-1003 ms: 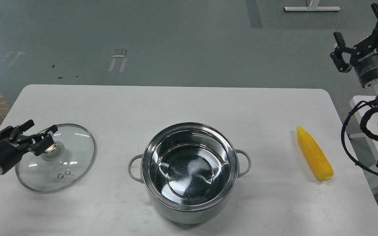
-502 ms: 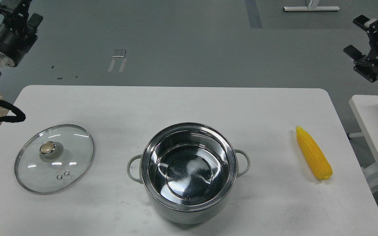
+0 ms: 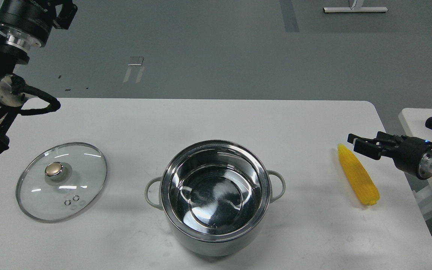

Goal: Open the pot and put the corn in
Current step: 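Reach the right gripper to the yellow corn cob and grasp it, then lift the corn and carry it over the open pot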

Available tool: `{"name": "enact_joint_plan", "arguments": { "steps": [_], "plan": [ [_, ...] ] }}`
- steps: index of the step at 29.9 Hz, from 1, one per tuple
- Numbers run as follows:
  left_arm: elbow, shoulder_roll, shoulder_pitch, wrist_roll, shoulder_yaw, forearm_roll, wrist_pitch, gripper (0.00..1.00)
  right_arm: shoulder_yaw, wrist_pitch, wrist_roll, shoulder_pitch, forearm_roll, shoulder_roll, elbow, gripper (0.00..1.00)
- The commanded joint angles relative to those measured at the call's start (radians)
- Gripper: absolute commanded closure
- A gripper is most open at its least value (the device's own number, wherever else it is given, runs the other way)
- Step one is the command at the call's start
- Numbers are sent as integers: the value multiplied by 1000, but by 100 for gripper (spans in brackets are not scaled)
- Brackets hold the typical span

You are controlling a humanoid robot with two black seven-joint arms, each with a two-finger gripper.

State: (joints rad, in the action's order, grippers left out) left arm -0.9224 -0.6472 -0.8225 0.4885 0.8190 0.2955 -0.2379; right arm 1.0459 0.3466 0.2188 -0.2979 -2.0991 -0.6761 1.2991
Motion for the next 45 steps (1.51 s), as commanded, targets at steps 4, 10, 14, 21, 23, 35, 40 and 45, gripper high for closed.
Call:
{"name": "enact_joint_plan", "arguments": {
  "steps": [4,10,14,21,23,35,40,45],
  "plan": [
    [0,12,16,0,-3,2,-9,2,-21,-90,-13,43,-83,52,-79,3],
    [-1,14,16,0,-4,1,-11,2,-29,-90,-22,43,-83,93,-153,10],
    [-1,14,17,0,-11,1,-11,2,-40,-90,-24,36,-83,135,-199,21],
    [-1,9,19,0,-18,2,-9,2,-38,-132,-26,34,-83,151,-198,88],
    [-1,9,17,0,-20,4,-9,2,-32,-133,-24,33,-83,150,-205,100],
    [-15,-5,19,0,-20,5,-9,2,89,-141,13,2,134,74,-25,100],
    [-42,-40,19,0,-23,5,-27,2,111,-129,14,-61,143,41,153,100],
    [-64,-81,19,0,-23,2,-52,2,76,-83,19,-118,146,99,275,100]
  ]
}}
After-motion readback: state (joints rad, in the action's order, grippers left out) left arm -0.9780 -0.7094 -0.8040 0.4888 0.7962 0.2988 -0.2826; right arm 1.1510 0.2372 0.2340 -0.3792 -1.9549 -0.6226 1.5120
